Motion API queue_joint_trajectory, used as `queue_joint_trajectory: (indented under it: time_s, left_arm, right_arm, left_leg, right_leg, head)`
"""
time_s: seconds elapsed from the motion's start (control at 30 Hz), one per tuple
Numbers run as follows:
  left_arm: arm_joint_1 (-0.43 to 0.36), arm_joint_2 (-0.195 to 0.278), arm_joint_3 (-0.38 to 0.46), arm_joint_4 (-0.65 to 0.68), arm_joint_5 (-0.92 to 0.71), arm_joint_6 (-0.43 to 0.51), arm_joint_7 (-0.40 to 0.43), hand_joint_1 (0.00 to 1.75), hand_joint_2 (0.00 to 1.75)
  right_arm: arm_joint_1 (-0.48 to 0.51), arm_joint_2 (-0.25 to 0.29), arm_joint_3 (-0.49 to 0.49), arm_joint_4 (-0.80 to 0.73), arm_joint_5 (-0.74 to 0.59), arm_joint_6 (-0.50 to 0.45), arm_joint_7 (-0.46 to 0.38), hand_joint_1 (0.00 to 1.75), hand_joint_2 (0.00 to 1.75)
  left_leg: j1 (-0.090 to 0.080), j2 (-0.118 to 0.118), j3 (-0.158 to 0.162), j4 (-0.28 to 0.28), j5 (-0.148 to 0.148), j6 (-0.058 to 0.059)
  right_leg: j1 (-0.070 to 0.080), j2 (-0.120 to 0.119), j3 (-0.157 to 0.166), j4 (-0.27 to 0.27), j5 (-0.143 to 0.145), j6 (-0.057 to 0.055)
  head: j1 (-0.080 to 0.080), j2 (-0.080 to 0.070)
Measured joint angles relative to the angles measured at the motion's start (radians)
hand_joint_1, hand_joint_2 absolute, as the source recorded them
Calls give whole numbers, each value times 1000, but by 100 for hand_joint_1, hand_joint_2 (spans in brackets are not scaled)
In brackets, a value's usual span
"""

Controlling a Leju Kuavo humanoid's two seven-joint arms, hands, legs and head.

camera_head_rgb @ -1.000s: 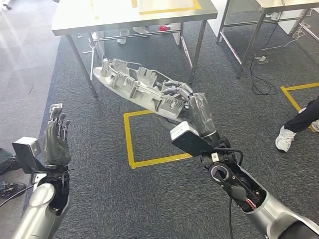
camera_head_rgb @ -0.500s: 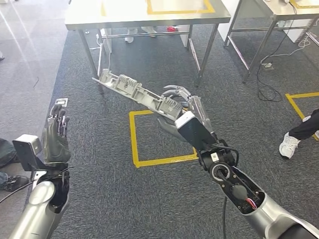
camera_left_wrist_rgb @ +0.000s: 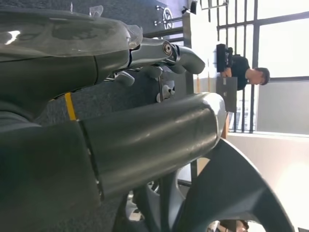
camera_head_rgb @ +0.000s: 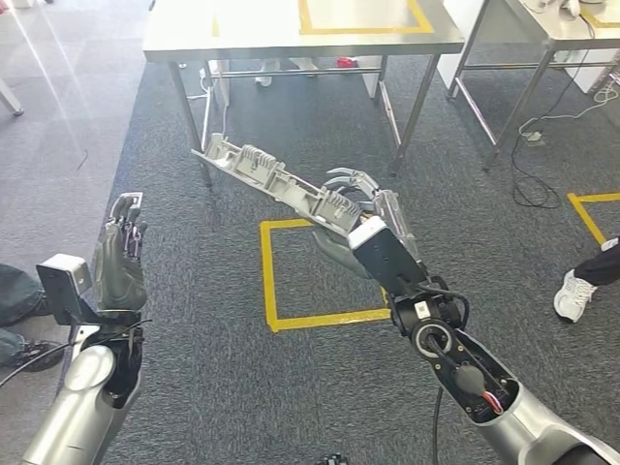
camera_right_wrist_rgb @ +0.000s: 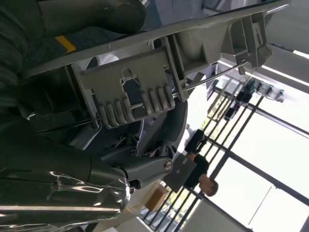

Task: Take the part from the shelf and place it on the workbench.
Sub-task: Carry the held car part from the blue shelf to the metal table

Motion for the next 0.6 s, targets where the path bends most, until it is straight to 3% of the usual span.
queue_joint_trajectory:
  time_s: [0.07, 0.1, 0.17, 0.3, 0.33, 0.43, 0.47, 0.5, 0.53, 0.6]
  left_arm:
    - [0, -1, -4, 0, 1, 0, -1, 0, 0]
    - [-1, -2, -5, 0, 1, 0, -2, 0, 0]
    - [-3, -2, -8, 1, 1, 0, -4, 0, 0]
    - [-8, -3, -11, 2, 2, 4, -7, 0, 0]
    - [-10, -3, -12, 2, 2, 4, -7, 0, 0]
    - [-9, -2, -12, 2, 2, 6, -8, 0, 0]
    - [-5, -2, -12, 2, 2, 6, -8, 0, 0]
    - [-3, -1, -12, 2, 3, 6, -8, 0, 0]
    - [-2, 1, -12, 3, 3, 6, -8, 0, 0]
    - [-3, 4, -12, 3, 3, 6, -8, 0, 0]
  right_arm:
    - [4, 0, -2, 0, 0, -1, 2, 175, 175]
    - [4, 0, -3, -1, 1, -2, 3, 175, 175]
    - [5, -1, -5, -3, 2, -5, 3, 175, 175]
    - [6, -1, -6, -7, 6, -7, 5, 175, 175]
    - [6, -1, -6, -7, 7, -7, 5, 175, 175]
    - [4, -1, -5, -7, 9, -7, 1, 175, 175]
    - [5, -1, -4, -6, 9, -7, 0, 175, 175]
    - [5, -1, -4, -6, 9, -7, 0, 175, 175]
    - [6, -1, -3, -5, 9, -7, 0, 175, 175]
    - [5, -1, -3, -5, 9, -7, 0, 175, 175]
  left_leg:
    - [1, -5, 18, -1, -12, -6]
    - [0, -7, 24, -1, -17, -11]
    - [1, -9, 24, -3, -21, -22]
    - [0, -6, 18, 28, -34, -46]
    - [2, -2, -7, 73, -45, -51]
    - [7, 4, -145, 264, -98, -61]
    - [8, 5, -178, 291, -101, -62]
    - [8, 6, -192, 281, -85, -62]
    - [9, 7, -187, 234, -47, -60]
    - [6, 12, -148, 88, 57, -50]
  right_leg:
    - [0, 2, 50, -136, 90, -7]
    - [3, 4, 74, -205, 118, -12]
    - [11, 8, 102, -273, 130, -23]
    - [10, 6, 135, -297, 124, -45]
    - [7, 6, 145, -301, 122, -49]
    - [9, 5, 164, -303, 105, -58]
    - [9, 5, 173, -303, 97, -58]
    - [9, 5, 183, -302, 88, -58]
    - [9, 5, 196, -302, 78, -57]
    - [10, 5, 219, -301, 57, -52]
  head:
    - [6, 0]
    - [6, 0]
    - [6, 0]
    - [0, 0]
    - [-5, 0]
    - [-25, 0]
    - [-30, 0]
    - [-34, 0]
    - [-39, 0]
    - [-49, 0]
